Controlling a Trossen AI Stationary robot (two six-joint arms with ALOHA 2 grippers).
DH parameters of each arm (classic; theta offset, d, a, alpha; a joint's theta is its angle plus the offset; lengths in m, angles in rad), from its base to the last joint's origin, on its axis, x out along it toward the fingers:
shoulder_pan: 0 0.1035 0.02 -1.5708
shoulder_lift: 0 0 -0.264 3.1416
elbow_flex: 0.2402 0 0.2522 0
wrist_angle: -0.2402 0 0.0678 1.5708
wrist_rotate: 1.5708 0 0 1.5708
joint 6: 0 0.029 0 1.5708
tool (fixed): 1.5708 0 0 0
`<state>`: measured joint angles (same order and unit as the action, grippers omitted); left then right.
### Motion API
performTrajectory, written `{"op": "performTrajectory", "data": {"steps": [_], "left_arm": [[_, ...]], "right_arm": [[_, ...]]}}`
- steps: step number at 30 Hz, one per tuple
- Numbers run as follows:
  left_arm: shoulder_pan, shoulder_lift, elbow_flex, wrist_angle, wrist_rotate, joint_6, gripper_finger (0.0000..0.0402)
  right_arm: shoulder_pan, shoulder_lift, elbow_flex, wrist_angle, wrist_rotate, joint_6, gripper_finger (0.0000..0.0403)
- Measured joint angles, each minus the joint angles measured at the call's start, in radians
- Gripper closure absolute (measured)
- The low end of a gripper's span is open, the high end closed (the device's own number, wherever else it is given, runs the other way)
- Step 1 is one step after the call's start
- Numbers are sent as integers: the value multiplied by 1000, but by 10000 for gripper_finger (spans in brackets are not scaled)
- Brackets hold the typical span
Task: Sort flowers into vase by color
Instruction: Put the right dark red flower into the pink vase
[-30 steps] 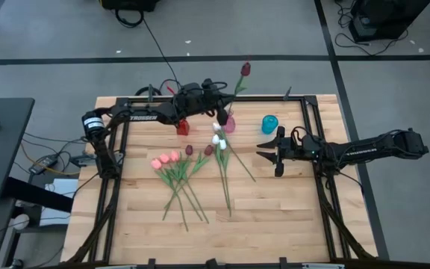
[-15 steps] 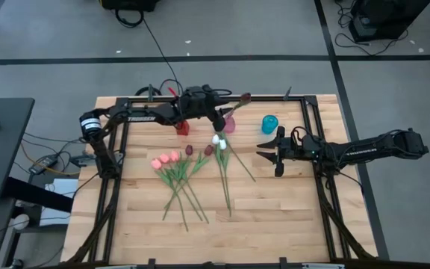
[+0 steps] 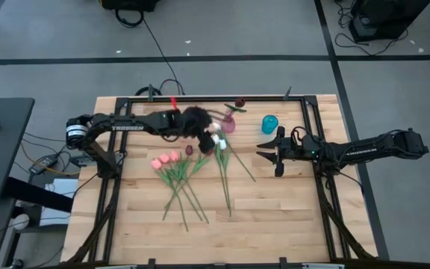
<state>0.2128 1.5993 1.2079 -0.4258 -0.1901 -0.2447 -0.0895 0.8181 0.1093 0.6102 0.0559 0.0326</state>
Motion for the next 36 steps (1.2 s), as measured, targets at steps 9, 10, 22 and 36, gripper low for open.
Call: {"op": "performTrajectory", "data": {"steps": [9,10,22,36], "left_arm": [[-206,36,0,-264,85,-458,240],[-221,44,0,-274,103,-510,240],[-320,213,0,-345,155,-710,241],[-310,245,16,-406,57,-705,241]], "right_arm": [[0,0,0,-2,1,0,270],[0,0,0,-6,1,0,270],[0,0,0,-1,-2,1,270],[0,0,0,12,-5,1,270]]}}
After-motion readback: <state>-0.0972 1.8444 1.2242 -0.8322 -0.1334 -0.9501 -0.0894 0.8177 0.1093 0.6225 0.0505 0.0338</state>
